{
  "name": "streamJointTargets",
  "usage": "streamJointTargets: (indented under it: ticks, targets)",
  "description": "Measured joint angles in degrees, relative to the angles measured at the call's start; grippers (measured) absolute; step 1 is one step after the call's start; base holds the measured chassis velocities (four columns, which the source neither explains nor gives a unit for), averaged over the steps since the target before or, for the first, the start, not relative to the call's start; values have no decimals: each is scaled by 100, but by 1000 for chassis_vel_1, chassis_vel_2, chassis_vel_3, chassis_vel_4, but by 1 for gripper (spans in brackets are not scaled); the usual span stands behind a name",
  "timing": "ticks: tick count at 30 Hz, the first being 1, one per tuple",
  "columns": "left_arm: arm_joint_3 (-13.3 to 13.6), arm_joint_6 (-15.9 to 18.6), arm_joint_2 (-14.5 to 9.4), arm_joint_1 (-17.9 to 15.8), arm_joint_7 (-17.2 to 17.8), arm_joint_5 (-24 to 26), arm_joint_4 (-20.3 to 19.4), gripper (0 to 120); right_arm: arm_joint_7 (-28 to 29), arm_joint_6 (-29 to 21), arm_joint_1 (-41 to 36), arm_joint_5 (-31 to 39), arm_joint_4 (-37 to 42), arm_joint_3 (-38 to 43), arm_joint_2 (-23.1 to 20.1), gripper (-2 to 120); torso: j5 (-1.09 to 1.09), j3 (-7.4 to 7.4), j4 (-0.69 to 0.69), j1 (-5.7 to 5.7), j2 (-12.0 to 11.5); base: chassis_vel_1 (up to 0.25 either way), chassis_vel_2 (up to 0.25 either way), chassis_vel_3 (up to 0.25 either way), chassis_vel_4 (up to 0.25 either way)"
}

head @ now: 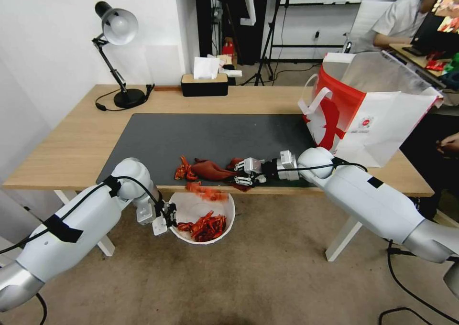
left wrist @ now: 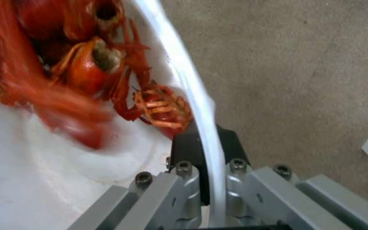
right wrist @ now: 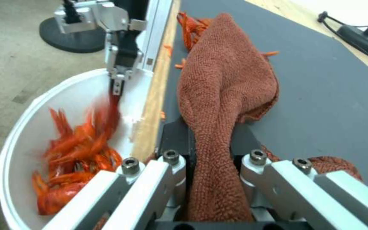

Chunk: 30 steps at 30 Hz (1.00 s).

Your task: Sweep shrimp from table into container with towel, then put container into takeout bag.

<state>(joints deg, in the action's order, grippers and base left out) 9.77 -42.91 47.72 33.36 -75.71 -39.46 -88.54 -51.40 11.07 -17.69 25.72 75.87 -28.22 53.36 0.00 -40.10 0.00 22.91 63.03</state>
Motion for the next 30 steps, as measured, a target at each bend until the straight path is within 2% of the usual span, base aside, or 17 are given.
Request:
streamJointTargets:
  ticks: [19,20,23,30]
  targets:
    - [-29,5,-16,0,-1,16,47,0,-222,26,-340,-5,454,-22,-267,10,-3,-2,2,-1,-1,0,0,0,0]
    - [-32,5,-20,-1,0,21,50,0,-232,23,-384,-41,497,-46,-302,9,3,-4,-1,-1,-2,0,0,0,0]
    - [-33,5,-29,-7,-1,22,50,0,-246,21,-439,-60,576,-29,-364,9,-3,-3,2,0,-2,0,0,0,0]
    - [-35,7,-42,-7,-1,28,39,0,-283,-61,-581,-74,702,-13,-478,9,1,-3,-2,0,-3,0,0,0,0]
